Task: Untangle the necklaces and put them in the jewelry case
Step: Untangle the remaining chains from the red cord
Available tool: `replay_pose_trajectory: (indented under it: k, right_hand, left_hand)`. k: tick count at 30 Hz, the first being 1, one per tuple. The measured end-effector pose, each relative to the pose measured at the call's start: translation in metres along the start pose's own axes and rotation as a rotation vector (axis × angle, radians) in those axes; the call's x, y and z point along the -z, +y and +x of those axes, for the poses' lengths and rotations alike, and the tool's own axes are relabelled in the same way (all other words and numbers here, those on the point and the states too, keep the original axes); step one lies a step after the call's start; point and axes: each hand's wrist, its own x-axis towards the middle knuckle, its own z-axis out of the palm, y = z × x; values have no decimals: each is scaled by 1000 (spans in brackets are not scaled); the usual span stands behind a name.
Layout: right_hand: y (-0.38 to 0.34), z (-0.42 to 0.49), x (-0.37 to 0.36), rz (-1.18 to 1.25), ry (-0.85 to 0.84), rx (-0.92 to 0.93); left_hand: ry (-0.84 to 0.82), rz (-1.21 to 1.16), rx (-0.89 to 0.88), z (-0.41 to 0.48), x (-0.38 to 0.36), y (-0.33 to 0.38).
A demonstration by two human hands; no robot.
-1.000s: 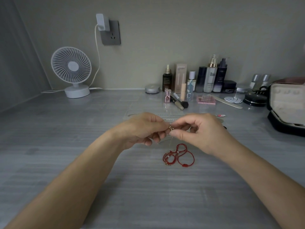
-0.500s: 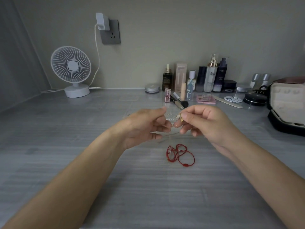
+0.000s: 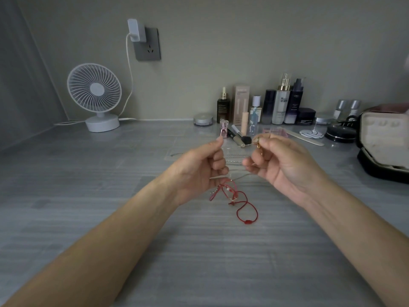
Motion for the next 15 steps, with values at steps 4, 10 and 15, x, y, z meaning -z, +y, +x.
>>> replay_pose_trajectory:
  k: [4, 10, 15]
  right_hand:
    - [-1, -1, -1, -3, 27, -18]
    - [-3, 1, 0, -29, 32, -8]
    - [-1, 1, 1, -52, -4, 18]
  left_hand:
    - [-3, -49, -12, -1, 0, 1]
    - [-16, -161, -83, -3, -1, 5]
    - [-17, -244, -125, -4, -7, 5]
